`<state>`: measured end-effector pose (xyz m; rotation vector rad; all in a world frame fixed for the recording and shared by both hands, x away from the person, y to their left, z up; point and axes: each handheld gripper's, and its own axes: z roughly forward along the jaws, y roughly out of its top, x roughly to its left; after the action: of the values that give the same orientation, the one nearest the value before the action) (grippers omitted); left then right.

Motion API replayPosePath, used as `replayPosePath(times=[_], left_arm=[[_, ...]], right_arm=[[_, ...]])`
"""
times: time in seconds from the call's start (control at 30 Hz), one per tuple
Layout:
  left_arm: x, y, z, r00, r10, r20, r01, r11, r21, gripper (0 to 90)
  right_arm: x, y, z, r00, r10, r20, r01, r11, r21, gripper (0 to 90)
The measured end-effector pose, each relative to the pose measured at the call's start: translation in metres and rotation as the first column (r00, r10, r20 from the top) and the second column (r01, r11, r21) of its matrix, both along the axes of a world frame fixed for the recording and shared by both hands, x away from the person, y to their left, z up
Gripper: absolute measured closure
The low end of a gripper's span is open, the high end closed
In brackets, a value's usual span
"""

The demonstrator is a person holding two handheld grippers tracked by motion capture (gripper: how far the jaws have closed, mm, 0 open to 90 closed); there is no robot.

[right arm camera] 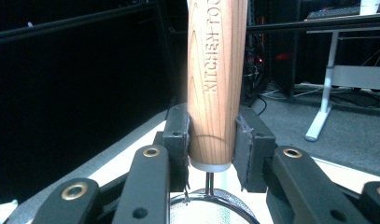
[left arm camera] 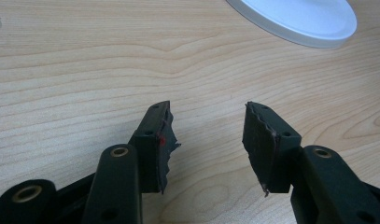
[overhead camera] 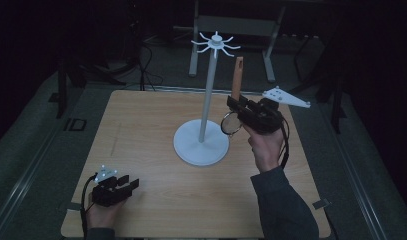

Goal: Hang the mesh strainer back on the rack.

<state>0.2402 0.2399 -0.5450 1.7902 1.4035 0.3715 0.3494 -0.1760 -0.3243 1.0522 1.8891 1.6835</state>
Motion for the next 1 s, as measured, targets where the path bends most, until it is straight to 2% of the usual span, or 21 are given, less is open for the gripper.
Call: replayPosePath(times=[0.43,1.0], left_arm=[[0.000,0.001,0.000,1.0000,0.001,0.003,-0.001,1.0000,-0.002,52.6],[0.000,0.001,0.000,1.0000,0.004,0.002,-0.004,1.0000,-0.006,52.6]], right_arm=[[0.007,0.001,0.005,0.9996,0.024,-0.012,-0.023,0.9985,0.049,68.7],[0.014,0.010,0.011,0.9986,0.051,-0.012,-0.050,0.9964,0.069,68.8]])
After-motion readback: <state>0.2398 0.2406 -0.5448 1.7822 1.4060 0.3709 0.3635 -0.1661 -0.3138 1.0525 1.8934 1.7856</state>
